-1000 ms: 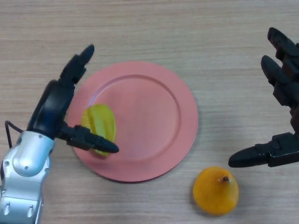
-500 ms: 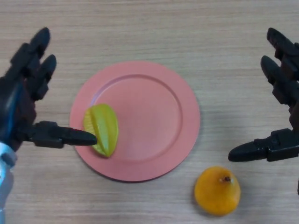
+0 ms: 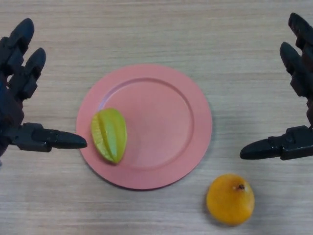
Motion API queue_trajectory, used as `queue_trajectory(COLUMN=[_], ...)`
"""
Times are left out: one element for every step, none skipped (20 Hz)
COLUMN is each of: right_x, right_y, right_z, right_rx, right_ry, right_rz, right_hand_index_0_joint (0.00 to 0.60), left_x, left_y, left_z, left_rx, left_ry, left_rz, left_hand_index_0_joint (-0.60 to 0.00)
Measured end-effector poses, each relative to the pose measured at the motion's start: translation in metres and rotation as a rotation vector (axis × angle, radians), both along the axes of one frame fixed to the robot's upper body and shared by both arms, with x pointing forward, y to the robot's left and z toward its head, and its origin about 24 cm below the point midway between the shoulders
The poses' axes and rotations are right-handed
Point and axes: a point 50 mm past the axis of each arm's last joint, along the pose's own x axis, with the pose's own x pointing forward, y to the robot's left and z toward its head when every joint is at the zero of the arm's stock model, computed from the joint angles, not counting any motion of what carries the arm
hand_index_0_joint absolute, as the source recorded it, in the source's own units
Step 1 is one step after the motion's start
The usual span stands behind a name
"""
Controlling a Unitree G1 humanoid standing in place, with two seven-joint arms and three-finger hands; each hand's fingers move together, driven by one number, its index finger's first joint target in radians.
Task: Pick up the yellow starfruit and place it on the plate
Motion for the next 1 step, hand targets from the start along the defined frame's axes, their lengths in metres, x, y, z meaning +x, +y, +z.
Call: queue_trajectory(right_x=[-0.0003], right_y=[-0.0001], right_z=[-0.0007], right_rx=[0.0], right_ry=[0.003], right_rz=[0.0], right_hand_index_0_joint=[0.0], left_x=[-0.0008], left_y=[0.0001], left_z=[-0.0004], left_rx=[0.0], left_ry=[-0.004], left_rz=[0.001], left_hand_index_0_joint=[0.0])
